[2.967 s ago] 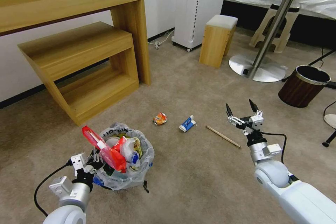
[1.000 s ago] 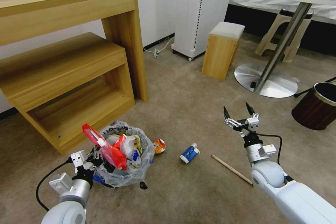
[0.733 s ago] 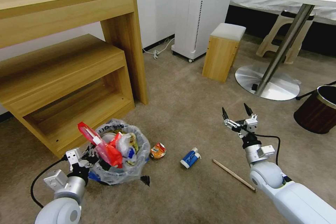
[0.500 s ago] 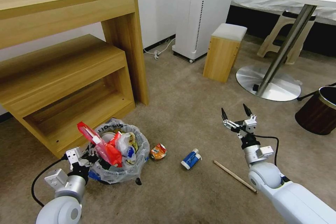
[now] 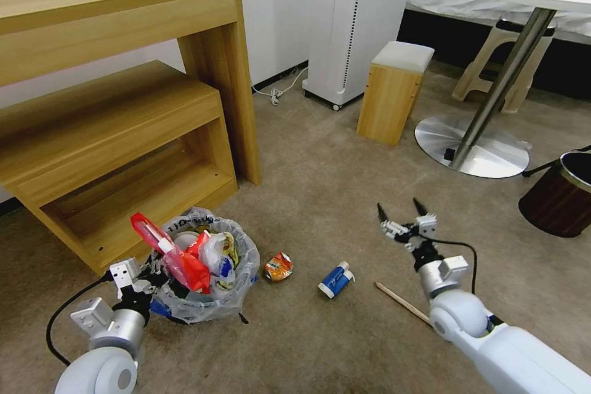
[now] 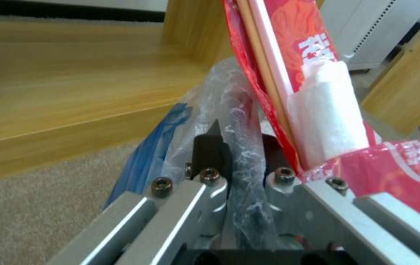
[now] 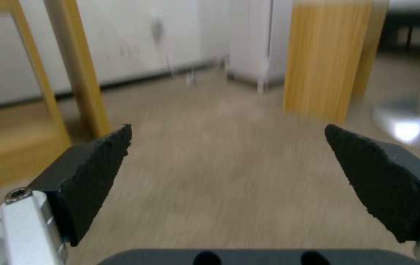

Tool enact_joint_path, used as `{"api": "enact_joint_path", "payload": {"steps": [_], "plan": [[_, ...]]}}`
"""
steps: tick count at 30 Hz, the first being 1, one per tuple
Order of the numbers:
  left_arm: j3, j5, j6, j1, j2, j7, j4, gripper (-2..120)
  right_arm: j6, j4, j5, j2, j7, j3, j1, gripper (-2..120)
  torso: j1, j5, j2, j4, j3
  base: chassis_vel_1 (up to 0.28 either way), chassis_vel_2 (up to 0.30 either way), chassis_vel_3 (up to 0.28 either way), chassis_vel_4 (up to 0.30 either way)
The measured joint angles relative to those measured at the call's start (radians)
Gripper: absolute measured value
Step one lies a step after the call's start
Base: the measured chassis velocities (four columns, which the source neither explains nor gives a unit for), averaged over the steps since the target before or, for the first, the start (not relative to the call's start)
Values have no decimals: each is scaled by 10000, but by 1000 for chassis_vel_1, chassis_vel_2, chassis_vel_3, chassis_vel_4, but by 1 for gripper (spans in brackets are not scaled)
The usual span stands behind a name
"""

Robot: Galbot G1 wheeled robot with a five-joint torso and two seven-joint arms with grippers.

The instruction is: Pick up the trash bin and place the garbage on the floor into it.

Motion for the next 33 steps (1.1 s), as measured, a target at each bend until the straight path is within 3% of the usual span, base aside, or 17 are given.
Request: {"api": "enact_joint_path", "payload": {"steps": [8,17,18,31,33], "plan": [[-106,146,-41,261,-86,46,-170,3,-749,-17,1318,497,894,-957,34,100,0,0,0,-1,0,0,0,0,0],[-78,296,-71,406,-338,62,-276,3,-1142,-1181,2909,1612,1543,-1926,789,99,0,-2,0,0,0,0,0,0,0],[-80,361,-122,458,-430,81,-287,3,-1200,-1952,3171,2139,1633,-2238,1194,96,0,-2,0,1,1,0,0,0,0],[-54,365,-143,364,-473,61,-247,3,-1208,-3442,3184,3605,1645,-2293,1386,86,0,0,0,0,0,0,0,0,0],[11,366,-143,332,-490,59,-203,3,-1147,-3805,3150,3808,1582,-2302,1396,76,0,-1,-1,0,0,0,0,0,0]]}}
